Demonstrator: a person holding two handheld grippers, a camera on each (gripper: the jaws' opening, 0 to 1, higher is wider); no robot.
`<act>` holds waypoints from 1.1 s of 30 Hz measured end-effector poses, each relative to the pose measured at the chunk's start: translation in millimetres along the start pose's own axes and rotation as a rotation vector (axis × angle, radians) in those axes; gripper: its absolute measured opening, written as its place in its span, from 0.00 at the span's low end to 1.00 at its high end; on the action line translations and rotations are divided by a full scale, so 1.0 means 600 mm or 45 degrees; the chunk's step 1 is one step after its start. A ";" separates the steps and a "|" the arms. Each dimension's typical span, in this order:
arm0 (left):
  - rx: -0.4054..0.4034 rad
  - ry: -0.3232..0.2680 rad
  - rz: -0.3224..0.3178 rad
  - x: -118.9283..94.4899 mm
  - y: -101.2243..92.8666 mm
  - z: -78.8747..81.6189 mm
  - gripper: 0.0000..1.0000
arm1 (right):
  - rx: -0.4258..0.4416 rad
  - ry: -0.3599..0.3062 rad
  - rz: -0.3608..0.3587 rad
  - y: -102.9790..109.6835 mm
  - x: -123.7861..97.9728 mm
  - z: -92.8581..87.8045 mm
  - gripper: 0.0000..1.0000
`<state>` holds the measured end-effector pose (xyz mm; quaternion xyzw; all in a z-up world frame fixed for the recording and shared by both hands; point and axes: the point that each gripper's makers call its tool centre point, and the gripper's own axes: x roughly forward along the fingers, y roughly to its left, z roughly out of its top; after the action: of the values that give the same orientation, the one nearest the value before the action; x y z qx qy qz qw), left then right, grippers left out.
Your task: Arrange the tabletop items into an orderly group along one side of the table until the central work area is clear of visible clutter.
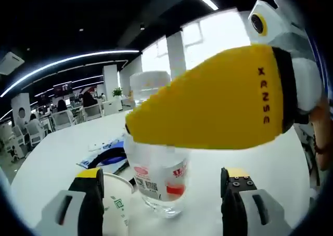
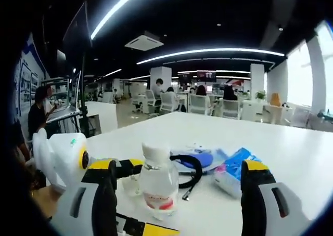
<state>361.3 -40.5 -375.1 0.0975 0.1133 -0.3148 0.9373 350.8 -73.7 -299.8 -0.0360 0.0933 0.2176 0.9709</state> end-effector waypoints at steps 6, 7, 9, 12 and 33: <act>-0.002 -0.002 0.031 0.000 0.002 0.000 0.96 | 0.012 -0.024 -0.010 -0.008 -0.012 0.003 0.97; -0.011 -0.001 0.050 0.000 0.006 -0.002 0.96 | 0.015 -0.028 -0.009 -0.009 -0.016 0.003 0.97; -0.037 0.003 0.095 -0.002 0.013 -0.006 0.96 | 0.017 -0.035 -0.002 -0.012 -0.027 0.002 0.96; -0.056 0.005 0.114 -0.002 0.014 -0.012 0.96 | 0.013 -0.040 -0.008 -0.020 -0.041 -0.002 0.94; -0.148 -0.026 0.241 0.000 0.020 -0.010 0.93 | -0.039 -0.047 -0.019 -0.056 -0.118 -0.023 0.92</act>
<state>367.9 -29.7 -379.5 0.0501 0.1122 -0.2188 0.9680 299.9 -134.9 -298.5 -0.0477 0.0718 0.2123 0.9734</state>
